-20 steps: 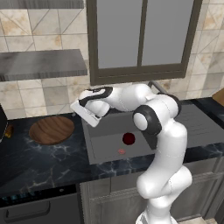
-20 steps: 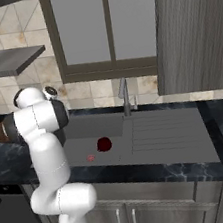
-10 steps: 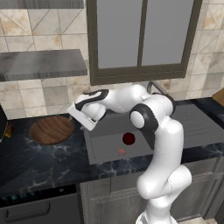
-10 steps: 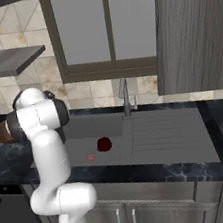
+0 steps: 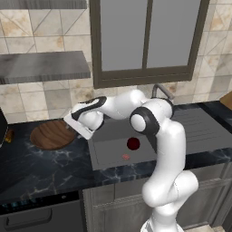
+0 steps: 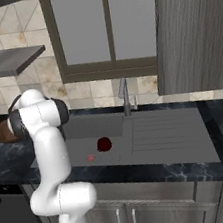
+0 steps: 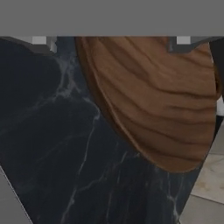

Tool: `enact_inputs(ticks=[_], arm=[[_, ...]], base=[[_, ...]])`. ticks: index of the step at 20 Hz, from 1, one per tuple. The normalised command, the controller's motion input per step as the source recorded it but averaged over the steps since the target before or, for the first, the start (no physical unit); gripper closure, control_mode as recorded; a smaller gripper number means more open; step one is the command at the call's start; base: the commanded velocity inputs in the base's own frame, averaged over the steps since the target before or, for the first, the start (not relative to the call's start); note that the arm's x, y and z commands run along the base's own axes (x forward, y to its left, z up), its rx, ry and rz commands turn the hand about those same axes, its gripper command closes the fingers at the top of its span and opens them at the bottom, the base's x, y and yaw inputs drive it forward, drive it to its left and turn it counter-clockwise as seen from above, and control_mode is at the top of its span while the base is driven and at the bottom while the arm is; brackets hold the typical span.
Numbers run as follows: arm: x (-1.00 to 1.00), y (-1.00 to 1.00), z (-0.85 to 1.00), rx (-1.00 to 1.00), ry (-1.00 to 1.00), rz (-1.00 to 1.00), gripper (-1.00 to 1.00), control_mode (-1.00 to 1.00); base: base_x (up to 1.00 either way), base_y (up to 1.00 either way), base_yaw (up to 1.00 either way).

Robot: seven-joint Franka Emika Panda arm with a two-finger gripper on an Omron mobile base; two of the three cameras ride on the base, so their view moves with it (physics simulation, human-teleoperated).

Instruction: Pick the mug and place it in the sink. Pick the bowl and place it in the open cabinet and then close the cabinet.

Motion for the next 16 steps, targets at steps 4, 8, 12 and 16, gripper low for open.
enact_inputs(ticks=[4, 8, 12, 16], arm=[[0.05, 0.18, -0.17, 0.0, 0.0, 0.0, -1.0, -1.0], [0.03, 0.1, -0.31, 0.0, 0.0, 0.0, -1.0, -1.0], [0.03, 0.06, -0.29, 0.0, 0.0, 0.0, -1.0, -1.0], [0.05, 0.01, -0.07, 0.01, 0.0, 0.0, -1.0, -1.0]], base=[[0.0, 0.0, 0.0], [0.0, 0.0, 0.0], [0.0, 0.0, 0.0], [0.0, 0.0, 0.0]])
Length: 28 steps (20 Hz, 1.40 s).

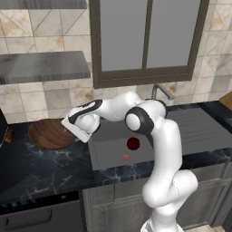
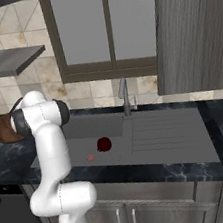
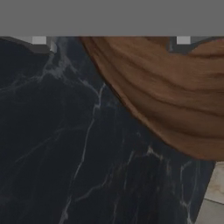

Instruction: Pick the mug and place it in the sink. Pick the bowl and place it in the open cabinet and then close the cabinet.

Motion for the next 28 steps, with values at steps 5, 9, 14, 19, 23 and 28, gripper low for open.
enact_inputs(ticks=[5, 9, 14, 19, 23, 28], arm=[[0.0, 0.0, 0.0, 0.0, 0.0, 0.0, -1.0, -1.0], [0.0, 0.02, 0.0, 0.0, 0.0, 0.0, 1.0, -1.0], [0.0, 0.08, 0.0, 0.0, 0.0, 0.0, 1.0, -1.0], [0.0, 0.05, 0.0, 0.0, 0.0, 0.0, 1.0, -1.0], [0.0, 0.0, 0.0, 0.0, 0.0, 0.0, 1.0, -1.0], [0.0, -0.34, 0.27, 0.02, 0.01, -0.07, 1.0, -1.0]], base=[[0.0, 0.0, 0.0], [0.0, 0.0, 0.0], [0.0, 0.0, 0.0], [0.0, 0.0, 0.0], [0.0, 0.0, 0.0], [0.0, 0.0, 0.0]])
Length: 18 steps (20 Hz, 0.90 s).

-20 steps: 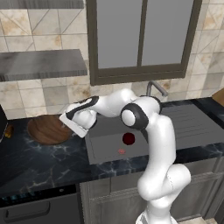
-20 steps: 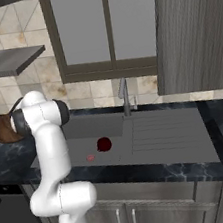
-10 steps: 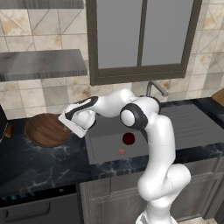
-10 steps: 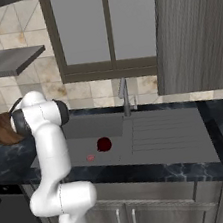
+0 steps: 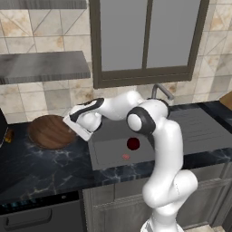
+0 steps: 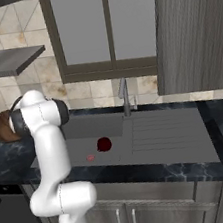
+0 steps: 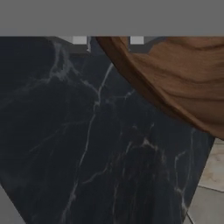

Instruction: Pick the mug and place it in the sink. Pick the bowl and place it in the open cabinet and then close the cabinet.

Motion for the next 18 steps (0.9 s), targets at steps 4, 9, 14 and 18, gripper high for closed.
enact_inputs(ticks=[4, 9, 14, 18], arm=[[-0.17, -0.52, 0.48, 0.08, 0.1, -0.08, 1.0, -1.0], [-0.49, -0.58, 0.45, 0.07, 0.15, -0.09, 1.0, -1.0], [-0.64, -0.6, 0.18, 0.0, 0.19, -0.06, 1.0, -1.0], [-0.76, -0.67, 0.17, -0.01, 0.21, -0.07, 1.0, -1.0]], base=[[0.0, 0.0, 0.0], [0.0, 0.0, 0.0], [0.0, 0.0, 0.0], [0.0, 0.0, 0.0]])
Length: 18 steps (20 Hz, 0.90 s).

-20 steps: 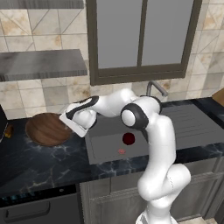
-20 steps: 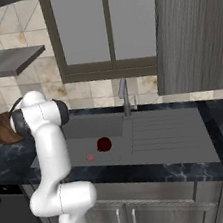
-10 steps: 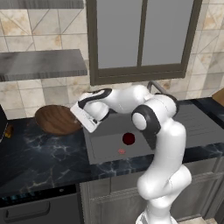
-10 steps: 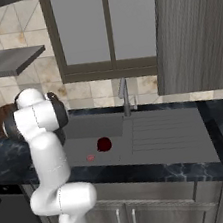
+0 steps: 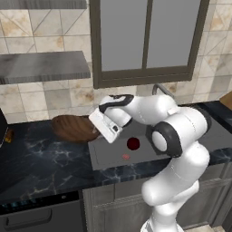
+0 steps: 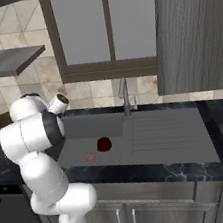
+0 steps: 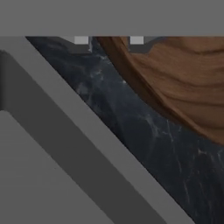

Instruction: Pick the mug and place it in the sink. Pick the bowl and place it in the open cabinet and then close the cabinet.

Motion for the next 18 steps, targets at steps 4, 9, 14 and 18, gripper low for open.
enact_inputs(ticks=[4, 9, 14, 18], arm=[[-0.57, -0.78, 0.19, -0.01, 0.27, -0.18, 1.0, -1.0], [-0.45, -0.9, 0.04, 0.0, 0.3, -0.26, 1.0, -1.0], [-0.46, -0.8, 0.0, -0.19, -0.04, -0.27, 1.0, -1.0], [-0.28, -0.68, 0.0, -0.32, -0.09, -0.24, 1.0, -1.0]], base=[[0.0, 0.0, 0.0], [0.0, 0.0, 0.0], [0.0, 0.0, 0.0], [0.0, 0.0, 0.0]])
